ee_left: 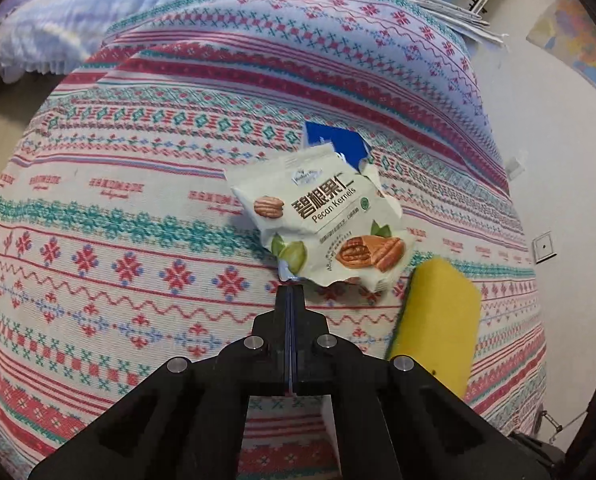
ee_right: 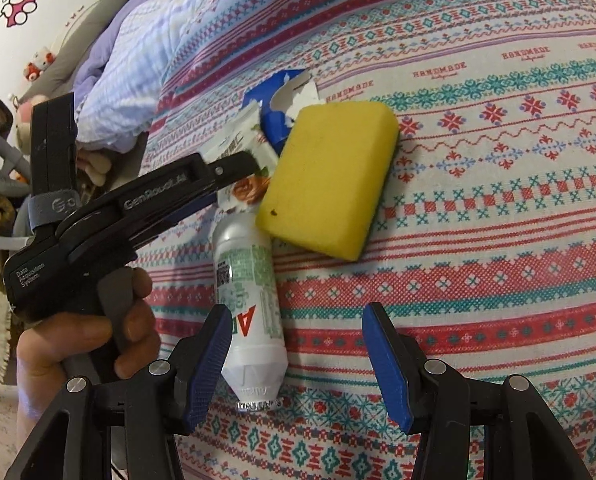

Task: Collect trash
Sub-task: 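Grasp the nut snack bag with the left gripper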

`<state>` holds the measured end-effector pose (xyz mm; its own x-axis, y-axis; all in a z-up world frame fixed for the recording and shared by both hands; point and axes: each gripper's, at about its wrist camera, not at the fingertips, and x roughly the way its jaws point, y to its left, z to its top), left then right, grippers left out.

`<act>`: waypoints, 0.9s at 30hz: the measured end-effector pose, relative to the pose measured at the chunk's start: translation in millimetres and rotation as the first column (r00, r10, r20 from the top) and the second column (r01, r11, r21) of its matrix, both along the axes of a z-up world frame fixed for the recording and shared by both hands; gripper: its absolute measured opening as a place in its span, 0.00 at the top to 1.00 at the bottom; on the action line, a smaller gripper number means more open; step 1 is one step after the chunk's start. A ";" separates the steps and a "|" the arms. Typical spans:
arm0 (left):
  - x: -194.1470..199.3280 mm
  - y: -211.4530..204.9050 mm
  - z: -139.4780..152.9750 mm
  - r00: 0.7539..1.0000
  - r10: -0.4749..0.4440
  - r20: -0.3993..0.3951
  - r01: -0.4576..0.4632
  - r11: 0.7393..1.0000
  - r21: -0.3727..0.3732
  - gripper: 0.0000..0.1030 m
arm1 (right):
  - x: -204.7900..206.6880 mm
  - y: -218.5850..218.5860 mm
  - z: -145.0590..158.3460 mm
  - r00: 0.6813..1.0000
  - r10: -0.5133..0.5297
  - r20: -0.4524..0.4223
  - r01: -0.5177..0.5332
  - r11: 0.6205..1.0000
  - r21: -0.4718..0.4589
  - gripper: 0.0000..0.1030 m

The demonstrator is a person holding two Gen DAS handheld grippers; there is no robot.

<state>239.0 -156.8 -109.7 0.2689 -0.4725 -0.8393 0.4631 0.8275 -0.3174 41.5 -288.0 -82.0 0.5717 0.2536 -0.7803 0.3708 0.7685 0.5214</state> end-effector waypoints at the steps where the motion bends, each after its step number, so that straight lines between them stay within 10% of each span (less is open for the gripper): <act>1: -0.6 4.1 -0.4 1.000 0.008 0.000 -0.008 1.000 -0.005 1.00 | 0.5 1.2 -0.3 1.000 0.005 -0.002 -0.005 1.000 -0.002 0.42; 7: 13.9 26.9 11.4 0.994 0.053 -0.094 -0.070 0.980 -0.186 0.94 | 2.9 6.3 2.8 1.000 0.028 -0.005 -0.028 0.998 -0.048 0.43; 8: 16.1 27.6 13.3 0.994 0.056 -0.096 -0.075 0.977 -0.198 0.87 | 3.4 6.3 3.1 1.000 0.028 -0.005 -0.029 0.998 -0.052 0.43; 10: 21.9 28.2 15.0 0.993 0.088 -0.084 -0.103 0.975 -0.195 0.31 | 4.7 4.9 3.1 1.000 0.027 -0.003 -0.027 0.998 -0.051 0.43; 12: 28.9 30.2 16.8 0.987 0.148 -0.058 -0.156 0.969 -0.190 0.22 | 4.5 4.1 3.6 1.000 0.018 0.000 -0.018 0.999 -0.047 0.43; 23: 55.6 0.6 -3.8 0.988 0.134 -0.080 -0.150 0.958 -0.243 0.26 | 5.9 9.4 2.4 1.000 0.029 0.000 -0.029 0.999 -0.042 0.42; 25: 52.8 -10.7 -4.1 0.992 0.100 -0.071 -0.115 0.961 -0.251 0.84 | 7.1 10.2 2.8 0.999 0.032 -0.001 -0.032 0.998 -0.049 0.43; 27: 48.3 -23.7 -4.3 0.997 0.047 -0.063 -0.059 0.977 -0.203 0.89 | 7.9 11.3 3.5 0.999 0.038 0.001 -0.038 0.998 -0.049 0.43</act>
